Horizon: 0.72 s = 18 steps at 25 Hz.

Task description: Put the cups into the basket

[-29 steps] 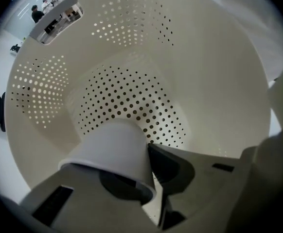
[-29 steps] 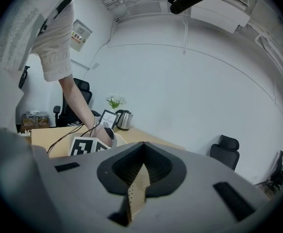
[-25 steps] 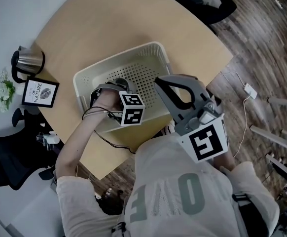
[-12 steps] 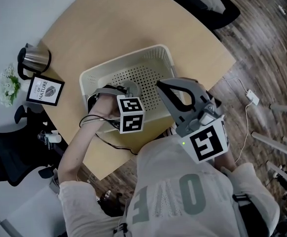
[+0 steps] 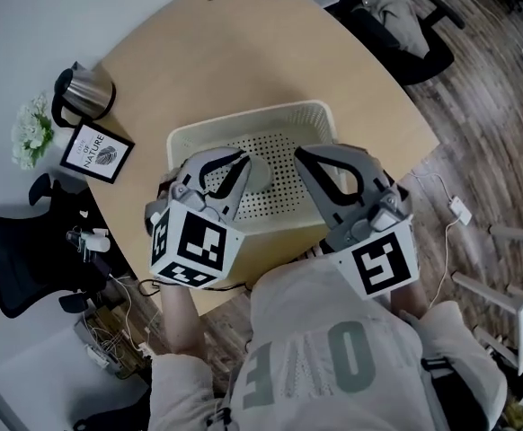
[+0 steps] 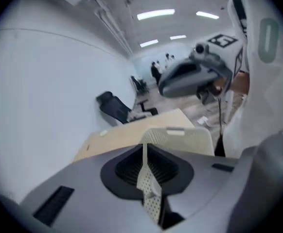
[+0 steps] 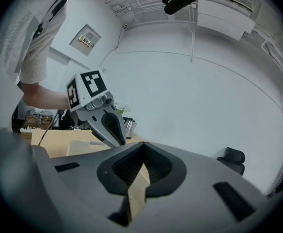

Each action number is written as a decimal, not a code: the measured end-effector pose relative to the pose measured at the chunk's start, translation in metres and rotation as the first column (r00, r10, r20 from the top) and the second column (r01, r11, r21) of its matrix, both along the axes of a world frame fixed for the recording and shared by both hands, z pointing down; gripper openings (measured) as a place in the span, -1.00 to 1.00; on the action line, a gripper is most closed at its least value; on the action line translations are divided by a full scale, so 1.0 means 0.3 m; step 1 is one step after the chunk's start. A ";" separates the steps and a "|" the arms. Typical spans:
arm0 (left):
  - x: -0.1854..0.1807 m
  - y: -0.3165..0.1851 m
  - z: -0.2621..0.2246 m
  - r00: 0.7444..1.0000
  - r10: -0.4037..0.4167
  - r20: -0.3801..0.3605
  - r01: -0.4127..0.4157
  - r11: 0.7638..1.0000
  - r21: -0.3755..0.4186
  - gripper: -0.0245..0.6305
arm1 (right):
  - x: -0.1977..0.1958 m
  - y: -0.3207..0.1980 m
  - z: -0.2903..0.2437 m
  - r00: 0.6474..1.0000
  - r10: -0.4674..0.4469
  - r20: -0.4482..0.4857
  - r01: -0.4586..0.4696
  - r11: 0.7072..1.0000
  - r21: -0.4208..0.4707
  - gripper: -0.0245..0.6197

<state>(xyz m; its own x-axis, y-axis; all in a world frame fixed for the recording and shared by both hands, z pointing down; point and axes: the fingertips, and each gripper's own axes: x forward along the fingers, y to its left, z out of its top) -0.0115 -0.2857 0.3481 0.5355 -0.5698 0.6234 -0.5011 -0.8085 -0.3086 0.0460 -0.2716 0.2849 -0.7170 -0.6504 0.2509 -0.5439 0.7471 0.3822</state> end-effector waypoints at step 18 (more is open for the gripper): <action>-0.102 0.080 -0.270 0.773 -0.361 -0.522 0.593 0.705 0.390 -0.90 | -0.052 0.032 0.023 0.990 0.055 0.130 -0.051 0.998 -0.038 -0.93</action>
<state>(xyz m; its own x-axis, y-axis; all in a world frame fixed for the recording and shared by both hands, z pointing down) -0.0422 -0.2618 0.2672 0.2180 -0.9755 -0.0289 -0.9366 -0.2008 -0.2871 0.0303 -0.2621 0.2919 -0.7101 -0.6808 0.1798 -0.6267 0.7275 0.2793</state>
